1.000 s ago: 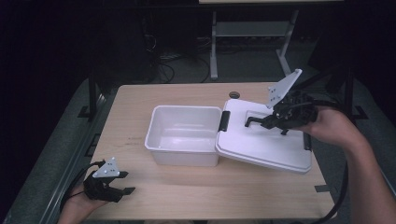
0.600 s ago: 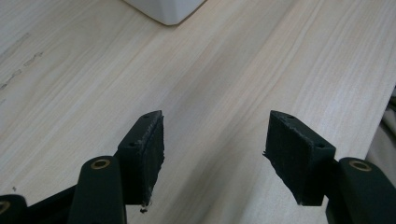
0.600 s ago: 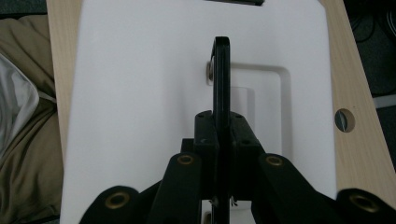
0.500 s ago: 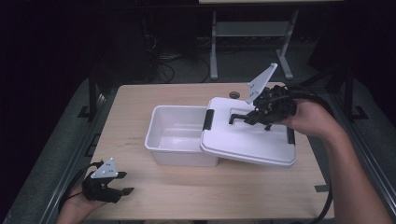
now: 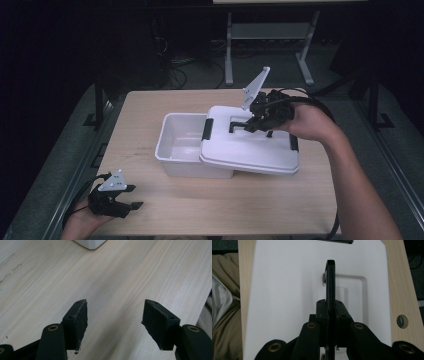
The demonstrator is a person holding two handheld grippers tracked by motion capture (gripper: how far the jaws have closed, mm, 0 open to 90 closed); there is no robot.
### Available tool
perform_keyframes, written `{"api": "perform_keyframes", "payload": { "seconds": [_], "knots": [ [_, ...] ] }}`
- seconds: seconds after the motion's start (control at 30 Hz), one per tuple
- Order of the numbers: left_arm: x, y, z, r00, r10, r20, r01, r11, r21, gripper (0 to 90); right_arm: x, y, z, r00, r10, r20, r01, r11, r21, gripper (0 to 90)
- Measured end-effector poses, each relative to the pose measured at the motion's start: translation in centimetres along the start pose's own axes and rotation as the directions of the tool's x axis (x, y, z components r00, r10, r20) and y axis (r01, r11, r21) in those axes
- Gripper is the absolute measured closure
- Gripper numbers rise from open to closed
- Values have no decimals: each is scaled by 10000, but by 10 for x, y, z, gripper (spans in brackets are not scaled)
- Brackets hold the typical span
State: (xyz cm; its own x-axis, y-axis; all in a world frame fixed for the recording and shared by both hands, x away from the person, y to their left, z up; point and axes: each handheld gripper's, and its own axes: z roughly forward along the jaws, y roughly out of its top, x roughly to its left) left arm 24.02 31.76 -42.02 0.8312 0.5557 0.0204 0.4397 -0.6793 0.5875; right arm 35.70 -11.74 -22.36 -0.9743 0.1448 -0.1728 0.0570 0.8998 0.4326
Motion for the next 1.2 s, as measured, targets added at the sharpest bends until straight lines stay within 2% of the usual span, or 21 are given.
{"api": "perform_keyframes", "payload": {
  "seconds": [0.37, 0.83, 1.2],
  "knots": [
    [2, -1, -1, 10000, 9, -29, -9, 10000, 9, 350, -6, 23, 17, 9998, -154, -147, 153, 9999, -50, 839],
    [1, 0, -2, 10000, 77, -36, -77, 10000, 10, 342, -13, 41, 35, 9992, -190, -348, 184, 9997, -170, 838],
    [3, -2, -4, 10000, 21, -96, -22, 10000, -56, 343, -18, 63, 48, 9978, -420, -518, 415, 9991, -94, 839]
  ]
}}
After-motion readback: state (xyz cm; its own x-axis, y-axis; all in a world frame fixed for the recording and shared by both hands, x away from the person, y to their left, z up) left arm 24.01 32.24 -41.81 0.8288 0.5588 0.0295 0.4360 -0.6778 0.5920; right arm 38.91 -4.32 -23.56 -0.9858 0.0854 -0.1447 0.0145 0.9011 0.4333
